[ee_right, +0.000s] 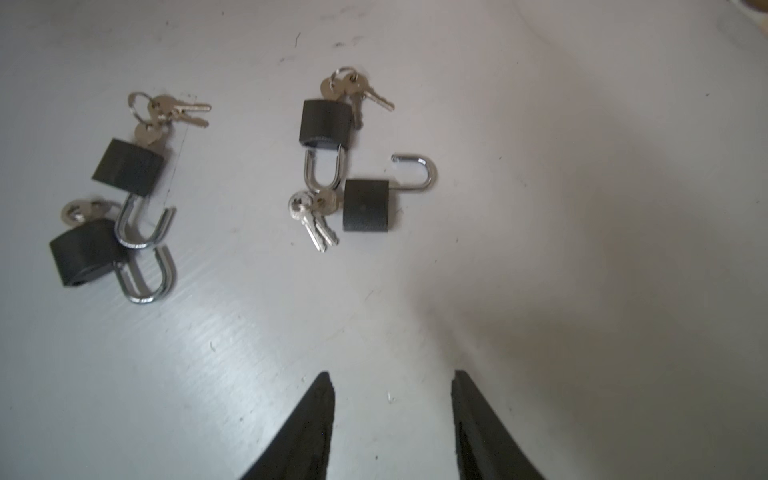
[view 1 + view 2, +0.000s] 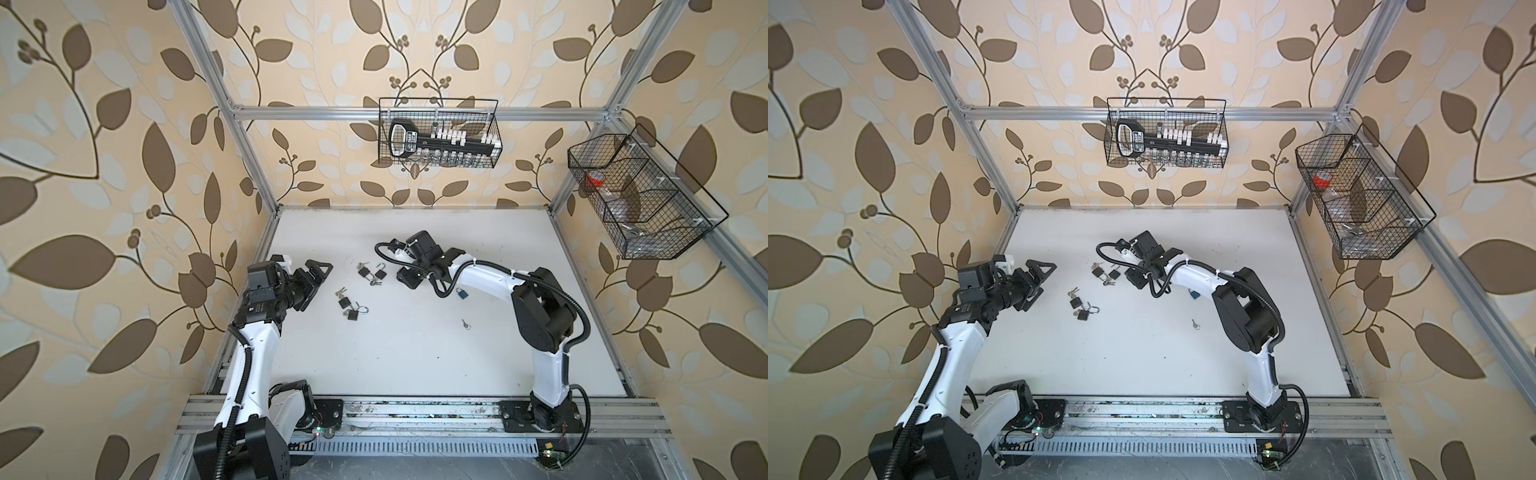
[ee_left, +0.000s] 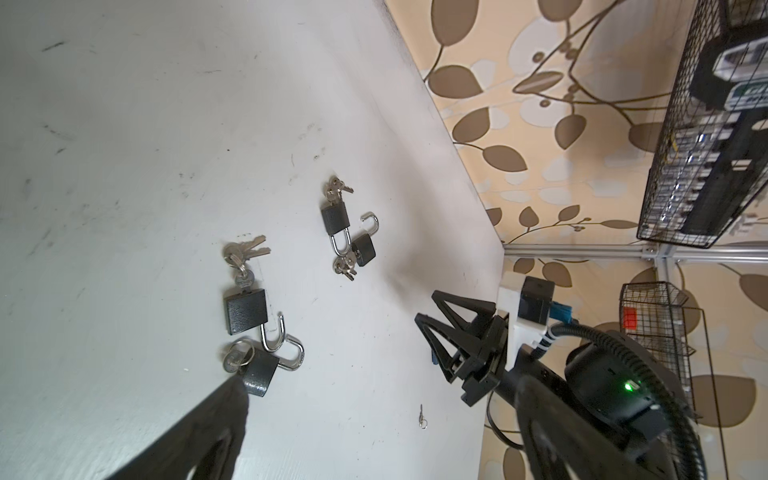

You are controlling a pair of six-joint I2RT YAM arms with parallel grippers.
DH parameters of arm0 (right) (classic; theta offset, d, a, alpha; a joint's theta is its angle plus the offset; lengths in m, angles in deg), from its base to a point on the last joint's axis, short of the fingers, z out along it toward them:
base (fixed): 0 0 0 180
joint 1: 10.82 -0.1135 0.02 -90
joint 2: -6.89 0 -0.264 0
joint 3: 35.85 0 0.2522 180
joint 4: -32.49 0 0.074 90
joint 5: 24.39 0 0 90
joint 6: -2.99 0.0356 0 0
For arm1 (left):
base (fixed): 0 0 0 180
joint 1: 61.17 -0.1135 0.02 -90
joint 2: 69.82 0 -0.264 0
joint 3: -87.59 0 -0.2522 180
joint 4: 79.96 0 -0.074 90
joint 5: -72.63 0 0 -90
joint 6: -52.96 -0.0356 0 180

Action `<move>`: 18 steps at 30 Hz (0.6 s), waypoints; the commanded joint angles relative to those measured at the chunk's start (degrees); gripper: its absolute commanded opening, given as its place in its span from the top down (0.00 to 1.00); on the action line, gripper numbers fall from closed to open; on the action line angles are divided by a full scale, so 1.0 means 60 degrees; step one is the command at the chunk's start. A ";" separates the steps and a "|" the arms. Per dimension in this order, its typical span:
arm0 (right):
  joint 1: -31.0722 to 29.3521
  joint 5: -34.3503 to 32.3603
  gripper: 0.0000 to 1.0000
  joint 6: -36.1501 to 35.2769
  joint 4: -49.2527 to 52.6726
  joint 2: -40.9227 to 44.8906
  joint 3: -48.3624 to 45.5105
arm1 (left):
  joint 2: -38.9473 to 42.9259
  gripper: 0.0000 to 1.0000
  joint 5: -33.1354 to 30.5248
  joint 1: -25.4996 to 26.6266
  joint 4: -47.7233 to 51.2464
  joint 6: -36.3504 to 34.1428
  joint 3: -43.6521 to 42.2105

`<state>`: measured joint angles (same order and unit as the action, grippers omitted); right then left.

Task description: Lock with the key

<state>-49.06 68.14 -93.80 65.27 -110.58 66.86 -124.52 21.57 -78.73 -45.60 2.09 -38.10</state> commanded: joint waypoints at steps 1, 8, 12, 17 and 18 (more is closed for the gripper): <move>-0.0112 -0.0825 0.52 0.1304 0.0127 -0.0596 0.1001 | 0.0253 0.01 0.0887 -0.0416 -0.0073 -0.0171 -0.0058; -0.0718 -0.2368 0.50 0.3668 0.0656 -0.1977 0.2813 | -0.0105 0.01 0.1094 -0.1543 0.0193 0.0131 -0.0072; -0.0894 -0.2380 0.46 0.4140 0.1368 -0.2910 0.4177 | -0.0187 0.01 0.1185 -0.1642 0.0082 0.0192 -0.0107; -0.1026 -0.2578 0.46 0.4437 0.2177 -0.4009 0.5686 | -0.0076 0.01 0.1186 -0.1643 0.0258 0.0004 -0.0129; -0.1043 -0.2624 0.46 0.4461 0.2251 -0.4133 0.5835 | -0.0069 0.01 0.1225 -0.1643 0.0256 0.0010 -0.0151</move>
<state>-55.20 54.65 -69.80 73.86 -132.90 98.55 -125.81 26.56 -88.26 -44.29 2.62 -38.49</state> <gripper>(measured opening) 0.543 0.989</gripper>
